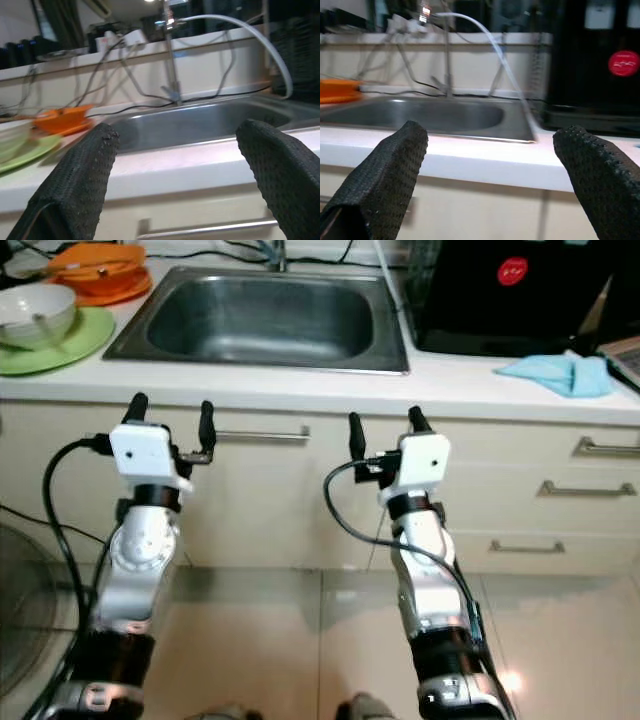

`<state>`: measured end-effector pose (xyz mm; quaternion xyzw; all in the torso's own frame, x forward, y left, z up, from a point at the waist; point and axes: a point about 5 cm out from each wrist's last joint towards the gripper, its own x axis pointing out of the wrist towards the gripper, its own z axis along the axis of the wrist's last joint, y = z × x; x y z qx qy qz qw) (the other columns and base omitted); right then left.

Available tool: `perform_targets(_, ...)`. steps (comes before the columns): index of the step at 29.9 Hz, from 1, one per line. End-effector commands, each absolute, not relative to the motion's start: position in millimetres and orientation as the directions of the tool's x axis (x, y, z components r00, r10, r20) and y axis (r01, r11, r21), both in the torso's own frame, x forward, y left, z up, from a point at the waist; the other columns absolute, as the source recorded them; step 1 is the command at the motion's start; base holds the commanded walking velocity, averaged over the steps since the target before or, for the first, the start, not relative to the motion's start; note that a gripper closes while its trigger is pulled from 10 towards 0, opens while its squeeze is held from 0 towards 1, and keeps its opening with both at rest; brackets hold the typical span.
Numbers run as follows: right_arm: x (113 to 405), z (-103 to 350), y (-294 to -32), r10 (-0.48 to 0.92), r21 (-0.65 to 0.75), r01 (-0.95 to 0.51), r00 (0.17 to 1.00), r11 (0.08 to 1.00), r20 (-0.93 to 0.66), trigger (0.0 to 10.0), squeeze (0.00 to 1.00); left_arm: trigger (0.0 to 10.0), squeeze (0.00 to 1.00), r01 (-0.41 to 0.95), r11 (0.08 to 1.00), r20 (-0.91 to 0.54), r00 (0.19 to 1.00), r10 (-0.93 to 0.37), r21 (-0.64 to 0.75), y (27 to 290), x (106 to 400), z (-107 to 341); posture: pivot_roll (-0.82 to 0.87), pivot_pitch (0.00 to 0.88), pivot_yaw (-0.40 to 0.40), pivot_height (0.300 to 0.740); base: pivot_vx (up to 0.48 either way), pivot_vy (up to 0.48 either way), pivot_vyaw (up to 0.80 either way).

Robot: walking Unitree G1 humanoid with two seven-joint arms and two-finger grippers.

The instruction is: Kitchen organization

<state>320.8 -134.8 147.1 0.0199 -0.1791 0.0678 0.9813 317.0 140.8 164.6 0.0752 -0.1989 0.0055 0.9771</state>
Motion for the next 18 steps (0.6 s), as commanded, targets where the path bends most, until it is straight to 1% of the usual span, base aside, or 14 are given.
perform_targets(1,321.4,152.0,-128.6,0.142,0.021,-0.161,0.918,0.987,0.37,10.0,0.0,10.0,0.0,-0.069,0.986,0.403,0.915,0.003,0.149,148.4,317.3,168.8,0.04,0.107,-0.03,0.74,0.401,0.0,0.0)
perform_targets(18,321.9,151.4,-126.7,0.151,0.021,-0.17,0.919,0.985,0.364,10.0,0.0,10.0,0.0,-0.069,0.986,0.396,0.918,0.004,0.151,149.3,317.7,168.1,0.04,0.108,-0.031,0.74,0.403,0.0,0.0)
